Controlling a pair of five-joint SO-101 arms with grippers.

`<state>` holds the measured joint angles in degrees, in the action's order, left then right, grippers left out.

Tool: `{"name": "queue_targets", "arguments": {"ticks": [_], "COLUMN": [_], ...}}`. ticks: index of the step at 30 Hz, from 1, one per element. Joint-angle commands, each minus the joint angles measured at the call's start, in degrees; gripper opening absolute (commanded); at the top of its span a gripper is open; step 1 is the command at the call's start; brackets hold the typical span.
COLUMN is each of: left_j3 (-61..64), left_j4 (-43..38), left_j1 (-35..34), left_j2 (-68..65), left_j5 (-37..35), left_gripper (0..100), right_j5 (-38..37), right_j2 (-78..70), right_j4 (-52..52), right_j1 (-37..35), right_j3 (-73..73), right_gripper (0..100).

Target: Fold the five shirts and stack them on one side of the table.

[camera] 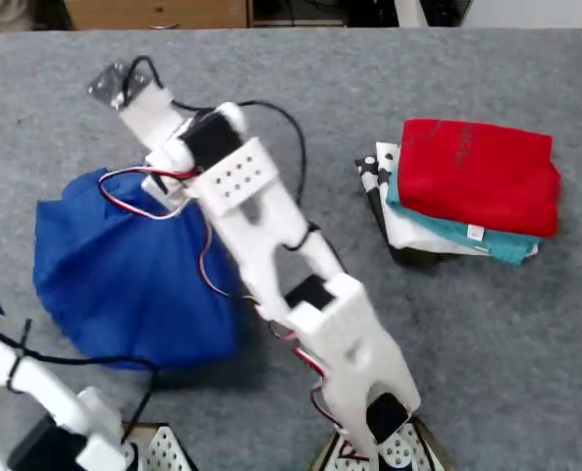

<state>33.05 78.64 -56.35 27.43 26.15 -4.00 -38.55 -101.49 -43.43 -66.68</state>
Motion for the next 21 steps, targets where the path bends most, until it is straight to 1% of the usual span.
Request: {"name": "queue_targets", "arguments": {"ticks": [1,3,6,9,11,13,16,18,21], "left_j3": [-9.23,-12.31,-17.32,-22.42,-26.11,-29.19,-32.88,-35.34,-39.65], "left_j4": [4.40,7.03,11.60,16.18,19.96,22.15,22.15,22.15,21.98], "left_j1": [-1.67,-1.41,-0.62,0.70,3.08,7.12,14.59,20.66,29.45], "left_j2": [-2.77,-5.32,-9.63,-13.85,-16.48,-19.03,-21.85,-23.60,-28.18], "left_j5": [-0.35,-0.53,-0.70,-0.79,-0.88,-2.02,-7.82,-11.34,-16.79], "left_gripper": [2,2,2,2,2,2,2,2,2], "right_j5": [-3.08,-5.80,-7.82,-9.58,-10.64,-11.69,-12.04,-11.60,-10.37], "right_j2": [14.02,20.26,28.97,36.09,39.69,42.33,43.65,43.03,42.59], "right_j4": [-0.97,-0.97,-0.44,4.66,12.13,21.10,36.40,49.14,65.67], "right_j1": [1.89,2.07,3.74,7.60,10.51,12.79,13.32,13.32,13.58], "right_j3": [9.71,19.30,34.51,49.54,59.74,69.41,82.77,90.86,99.03], "right_gripper": [0.2,0.2,0.2,0.2,0.2,0.2,0.2,0.2,0.2]}}
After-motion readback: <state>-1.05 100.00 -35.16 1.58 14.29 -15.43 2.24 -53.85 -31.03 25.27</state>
